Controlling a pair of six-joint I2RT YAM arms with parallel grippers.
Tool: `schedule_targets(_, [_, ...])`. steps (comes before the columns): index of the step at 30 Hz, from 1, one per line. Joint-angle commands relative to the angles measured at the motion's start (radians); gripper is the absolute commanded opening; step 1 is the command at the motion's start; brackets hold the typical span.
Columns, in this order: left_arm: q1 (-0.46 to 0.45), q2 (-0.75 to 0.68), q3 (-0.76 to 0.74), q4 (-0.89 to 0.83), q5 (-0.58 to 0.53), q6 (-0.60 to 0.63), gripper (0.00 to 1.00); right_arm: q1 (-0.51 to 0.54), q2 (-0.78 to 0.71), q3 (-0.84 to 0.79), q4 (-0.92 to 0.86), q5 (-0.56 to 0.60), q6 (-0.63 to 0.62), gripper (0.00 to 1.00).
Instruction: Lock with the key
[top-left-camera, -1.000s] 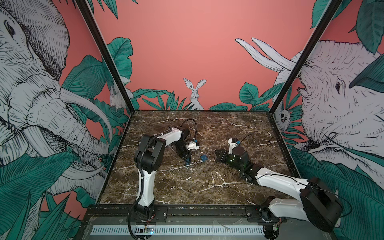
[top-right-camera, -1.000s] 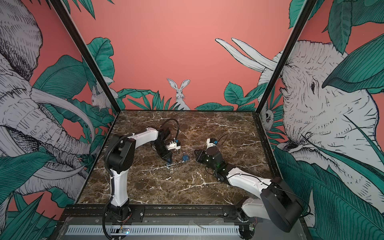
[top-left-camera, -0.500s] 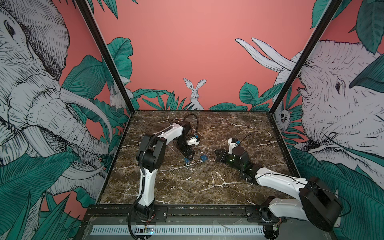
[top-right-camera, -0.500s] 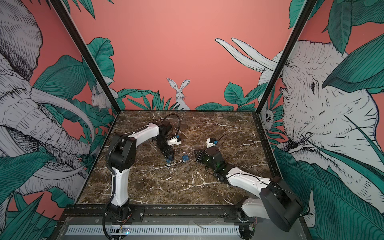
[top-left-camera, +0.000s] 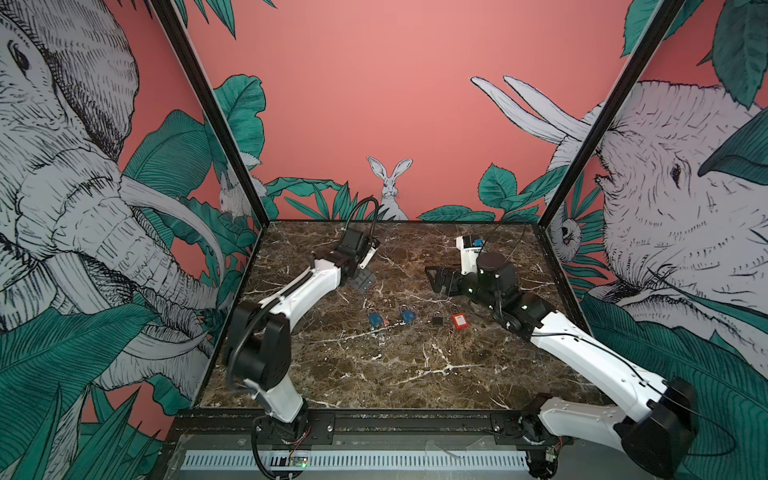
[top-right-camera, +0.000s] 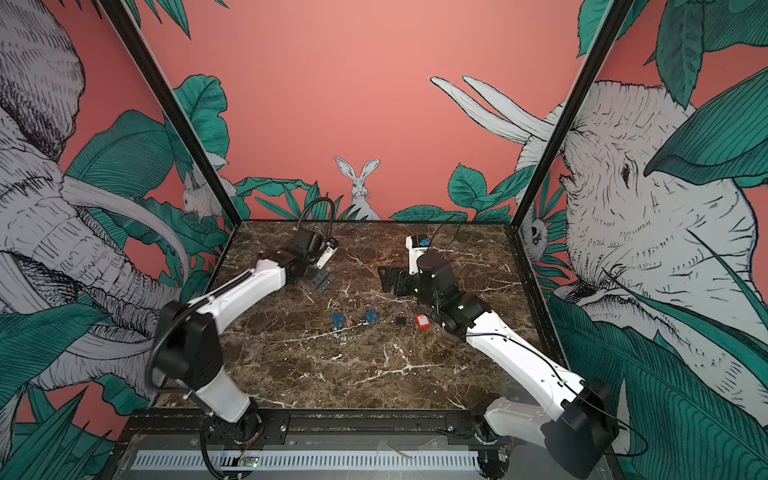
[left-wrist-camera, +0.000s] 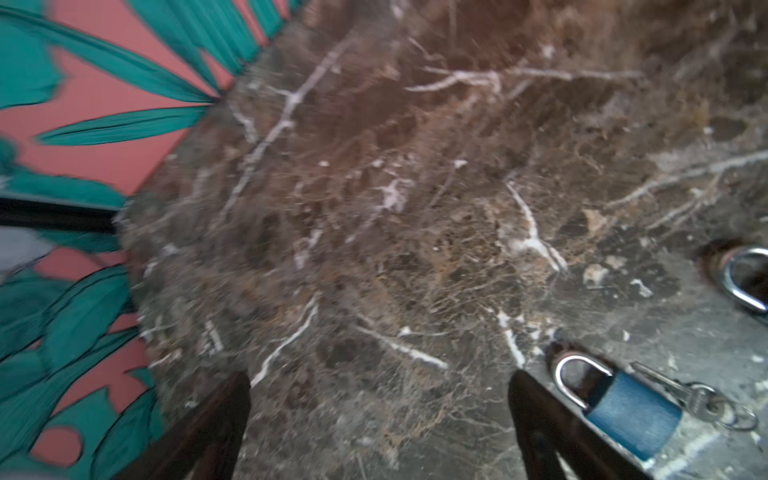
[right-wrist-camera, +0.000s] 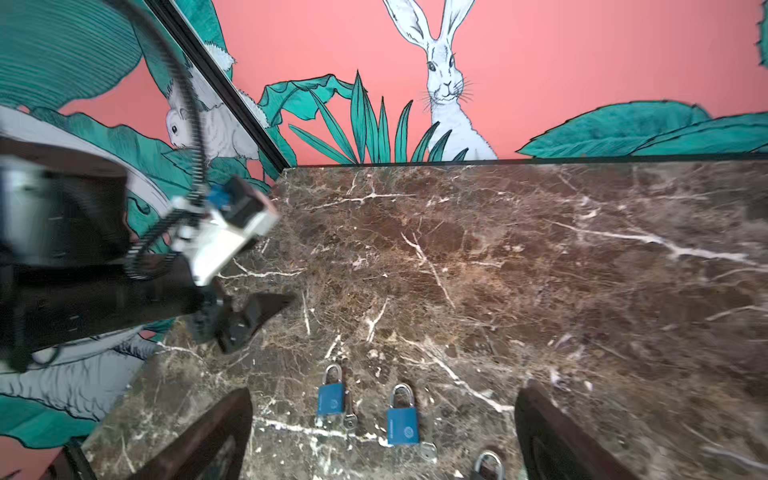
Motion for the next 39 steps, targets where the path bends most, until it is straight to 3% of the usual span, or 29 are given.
schedule_targets(1, [0.003,-0.155,-0.211,0.351,-0.144,-0.068,0.97,-0.003,-0.022,0.017,-0.173,0.101,-0.165,0.98])
schedule_targets(6, [0.029,-0.361,-0.535,0.686,-0.283,-0.031,0.97,-0.003,-0.086,-0.01,-0.149,0.271,-0.265,0.98])
schedule_targets(10, [0.167,-0.407,-0.698,0.858,-0.263,-0.094,0.97,-0.004,-0.133,-0.093,-0.046,0.411,-0.274,0.98])
schedule_targets(13, [0.264,-0.332,-0.718,0.879,-0.215,-0.19,0.97,-0.005,-0.181,-0.216,0.135,0.422,-0.307,0.98])
schedule_targets(15, [0.269,-0.252,-0.748,0.992,-0.214,-0.189,0.97,-0.004,-0.205,-0.275,0.218,0.441,-0.316,0.98])
schedule_targets(22, [0.319,0.02,-0.782,1.323,-0.163,-0.191,0.98,-0.026,-0.24,-0.311,0.169,0.491,-0.328,0.98])
schedule_targets(24, [0.347,0.06,-0.804,1.42,-0.066,-0.185,0.98,-0.057,-0.265,-0.331,0.157,0.493,-0.343,0.98])
schedule_targets(26, [0.354,0.056,-0.789,1.348,0.037,-0.171,0.98,-0.098,-0.273,-0.354,0.148,0.525,-0.366,0.98])
schedule_targets(28, [0.351,0.182,-0.8,1.547,0.1,-0.108,0.98,-0.136,-0.268,-0.382,0.159,0.575,-0.38,0.98])
schedule_targets(29, [0.346,0.172,-0.794,1.527,0.086,-0.115,0.98,-0.158,-0.263,-0.404,0.181,0.585,-0.395,0.98])
schedule_targets(31, [0.361,0.111,-0.732,1.294,0.098,-0.151,0.98,-0.194,-0.245,-0.457,0.257,0.602,-0.427,0.98])
schedule_targets(32, [0.359,0.16,-0.724,1.374,0.081,-0.138,0.98,-0.219,-0.226,-0.494,0.326,0.596,-0.458,0.98])
schedule_targets(34, [0.362,0.12,-0.699,1.24,0.066,-0.166,0.98,-0.282,-0.161,-0.57,0.494,0.557,-0.5,0.98])
schedule_targets(36, [0.363,0.154,-0.71,1.333,0.065,-0.151,0.98,-0.369,-0.042,-0.63,0.664,0.487,-0.49,0.98])
schedule_targets(39, [0.366,0.127,-0.699,1.258,0.063,-0.167,0.98,-0.416,0.124,-0.7,0.934,0.417,-0.524,0.98])
